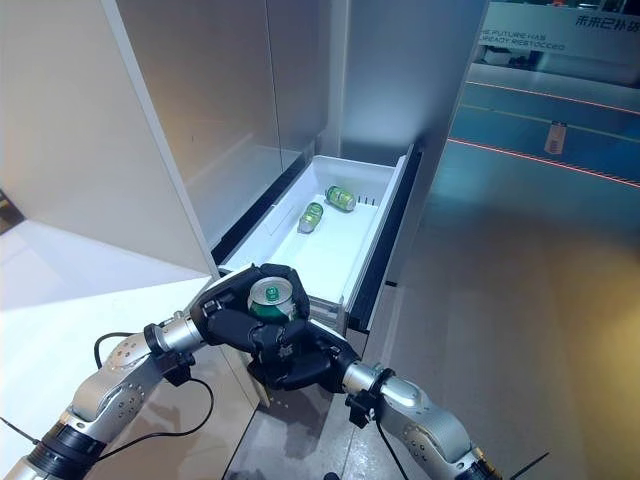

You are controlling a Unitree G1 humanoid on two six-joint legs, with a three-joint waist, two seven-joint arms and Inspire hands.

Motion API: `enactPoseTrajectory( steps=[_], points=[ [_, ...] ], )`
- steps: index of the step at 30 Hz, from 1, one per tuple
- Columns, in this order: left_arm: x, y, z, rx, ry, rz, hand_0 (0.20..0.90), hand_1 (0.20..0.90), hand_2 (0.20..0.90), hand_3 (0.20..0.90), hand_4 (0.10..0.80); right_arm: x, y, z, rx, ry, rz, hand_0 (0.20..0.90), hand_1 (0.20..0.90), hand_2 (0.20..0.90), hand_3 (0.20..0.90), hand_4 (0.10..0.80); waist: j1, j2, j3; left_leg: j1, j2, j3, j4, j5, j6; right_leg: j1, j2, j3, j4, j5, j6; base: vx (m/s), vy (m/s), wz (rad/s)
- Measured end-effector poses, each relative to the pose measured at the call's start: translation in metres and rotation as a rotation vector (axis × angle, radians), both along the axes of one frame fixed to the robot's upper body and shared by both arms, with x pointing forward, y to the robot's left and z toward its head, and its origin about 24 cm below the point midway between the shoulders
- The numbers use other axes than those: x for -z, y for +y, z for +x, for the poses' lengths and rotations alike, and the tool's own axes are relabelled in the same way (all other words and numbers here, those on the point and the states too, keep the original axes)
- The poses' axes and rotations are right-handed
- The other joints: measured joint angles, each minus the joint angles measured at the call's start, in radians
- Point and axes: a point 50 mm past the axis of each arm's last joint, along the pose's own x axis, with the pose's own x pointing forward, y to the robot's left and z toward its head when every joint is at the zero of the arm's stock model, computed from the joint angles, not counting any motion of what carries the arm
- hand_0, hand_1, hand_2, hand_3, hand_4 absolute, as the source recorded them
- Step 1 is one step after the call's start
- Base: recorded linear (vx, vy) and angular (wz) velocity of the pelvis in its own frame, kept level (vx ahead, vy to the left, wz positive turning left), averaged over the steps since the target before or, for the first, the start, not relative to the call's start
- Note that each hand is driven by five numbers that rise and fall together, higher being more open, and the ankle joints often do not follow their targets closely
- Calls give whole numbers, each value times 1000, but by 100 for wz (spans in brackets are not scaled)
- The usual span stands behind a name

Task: Put drinks into fridge and close the fridge

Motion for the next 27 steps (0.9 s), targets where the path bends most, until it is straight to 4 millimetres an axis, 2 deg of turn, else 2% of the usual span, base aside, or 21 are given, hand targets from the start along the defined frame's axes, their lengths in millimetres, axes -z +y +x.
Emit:
enactPoseTrajectory(
  steps=[3,5,6,7,8,13,19,27],
  points=[
    [-2,0,0,-11,-16,-6,302,302,302,203,103,-3,0,3,-3,-17,-8,300,300,300,200,100,2,0,0,0,0,0,0,0,0,0,0,0,0,0,0,0,0,0],
    [-3,2,1,-21,-29,-6,512,512,512,447,347,-5,0,5,-5,-29,-13,300,300,300,200,100,6,-1,1,0,0,0,0,0,0,0,0,-1,0,0,0,-1,-31,0],
    [-4,3,2,-26,-32,-5,545,545,545,485,385,-5,0,5,-5,-32,-16,300,300,300,200,100,7,-2,1,0,0,0,0,0,0,0,-1,-1,0,0,0,-12,-31,0],
    [-5,3,2,-31,-41,-6,754,754,754,730,630,-7,0,7,-5,-41,-20,300,300,300,200,100,9,-3,2,-1,1,0,0,0,0,0,-1,-1,0,0,0,-13,-30,0],
    [-6,4,3,-37,-55,6,900,900,900,900,800,-7,0,8,-1,-47,-26,300,300,300,200,100,11,-3,2,-1,1,-1,0,0,0,0,-1,-2,0,0,0,-19,-42,0],
    [-10,5,8,-103,-92,62,900,900,900,900,800,-10,-3,14,65,-78,-76,300,300,300,200,100,23,-10,9,-1,1,-2,0,0,0,0,-2,-6,1,0,0,-3,-6,0],
    [-19,6,13,-175,-147,37,900,900,900,900,800,-22,0,26,88,-128,-89,300,300,300,200,100,22,-13,26,-2,1,-6,1,0,0,1,-3,-8,5,2,-3,-6,-3,1],
    [-59,-2,13,-329,-389,-112,900,900,900,900,800,-39,-3,44,210,-191,-65,300,300,300,200,100,45,-21,37,0,2,-40,1,1,0,16,-7,-40,5,-4,-7,-40,-16,13]
  ],
)
